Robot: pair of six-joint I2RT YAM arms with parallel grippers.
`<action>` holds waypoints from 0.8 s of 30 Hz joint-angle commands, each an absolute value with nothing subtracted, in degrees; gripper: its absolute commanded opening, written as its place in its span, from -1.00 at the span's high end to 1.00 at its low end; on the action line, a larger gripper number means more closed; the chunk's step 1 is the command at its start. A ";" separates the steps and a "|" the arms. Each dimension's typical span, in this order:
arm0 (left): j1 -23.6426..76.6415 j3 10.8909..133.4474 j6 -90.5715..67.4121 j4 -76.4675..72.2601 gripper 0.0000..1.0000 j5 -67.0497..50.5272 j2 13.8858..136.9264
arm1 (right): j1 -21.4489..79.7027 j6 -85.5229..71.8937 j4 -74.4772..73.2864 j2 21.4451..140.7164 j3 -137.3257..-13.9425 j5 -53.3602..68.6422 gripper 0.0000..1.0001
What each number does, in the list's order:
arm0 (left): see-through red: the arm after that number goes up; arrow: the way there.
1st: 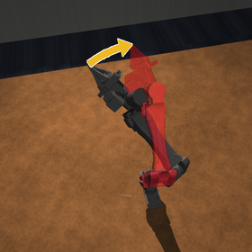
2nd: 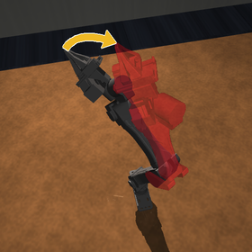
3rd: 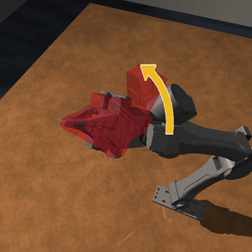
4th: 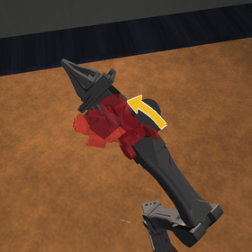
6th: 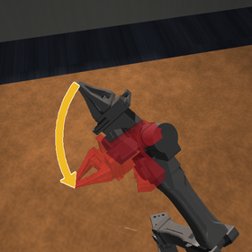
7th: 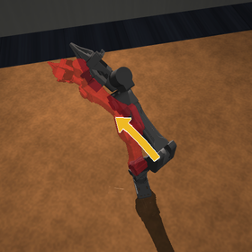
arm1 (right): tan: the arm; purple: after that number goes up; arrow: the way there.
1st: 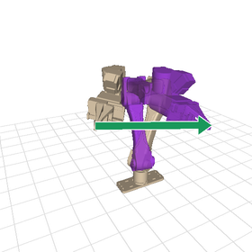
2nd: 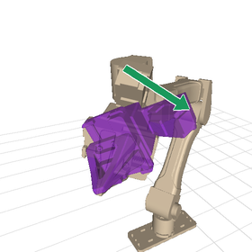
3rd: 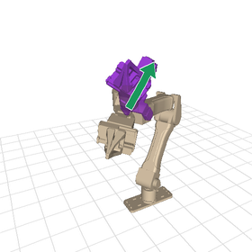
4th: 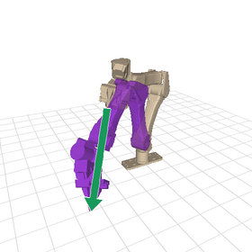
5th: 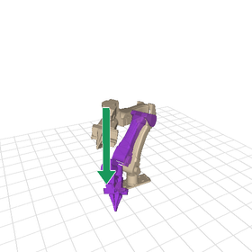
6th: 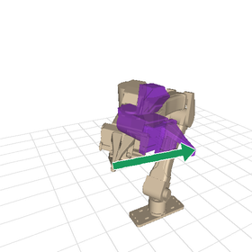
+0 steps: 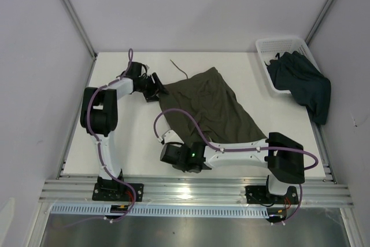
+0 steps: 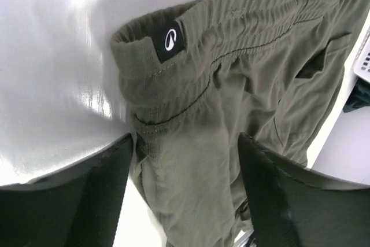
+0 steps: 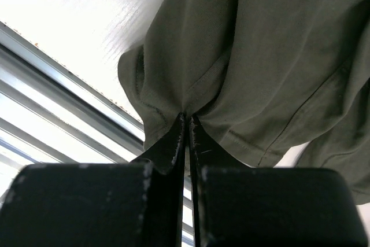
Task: Fold and stack the shorts
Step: Flatten the shorts out
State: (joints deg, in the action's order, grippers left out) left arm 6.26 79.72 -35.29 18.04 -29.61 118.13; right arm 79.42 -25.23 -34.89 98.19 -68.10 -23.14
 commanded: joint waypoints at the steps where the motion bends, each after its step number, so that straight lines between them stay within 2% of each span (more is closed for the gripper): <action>1: 5.54 80.06 -34.45 15.20 -0.28 -28.83 115.57 | 80.59 -24.87 -34.36 98.70 -67.94 -24.26 1.00; 3: 5.10 81.38 -34.54 15.21 -0.01 -28.74 117.23 | 81.12 -24.26 -34.63 98.61 -68.03 -24.26 1.00; 4: 5.01 82.00 -34.72 15.12 0.30 -28.31 117.68 | 81.73 -23.82 -34.63 98.53 -68.20 -24.34 1.00; 6: 4.84 83.05 -34.98 14.76 0.64 -27.78 119.08 | 82.35 -23.12 -34.89 98.44 -68.38 -23.82 1.00; 7: 4.75 84.01 -34.89 15.03 0.95 -27.77 119.35 | 82.79 -22.42 -35.07 98.35 -68.73 -23.82 1.00; 8: 4.66 84.81 -34.89 15.46 1.00 -27.69 119.62 | 83.66 -22.06 -35.16 98.35 -68.99 -23.82 1.00; 15: 3.69 86.92 -34.63 18.27 1.00 -25.31 116.63 | 87.44 -19.25 -34.02 100.28 -75.22 -21.36 1.00; 20: 3.43 89.03 -34.89 19.95 1.00 -25.84 115.76 | 89.91 -17.93 -32.08 106.78 -80.85 -16.88 0.99; 22: 3.34 89.99 -35.15 20.39 1.00 -26.10 115.32 | 91.05 -17.58 -31.21 108.45 -82.61 -15.82 0.82; 23: 3.08 90.26 -35.33 20.65 1.00 -26.19 115.05 | 91.32 -18.27 -30.07 108.28 -82.62 -16.08 0.13; 24: 2.90 90.96 -35.42 20.74 1.00 -26.45 114.79 | 91.32 -18.80 -29.36 107.85 -81.49 -16.08 -0.10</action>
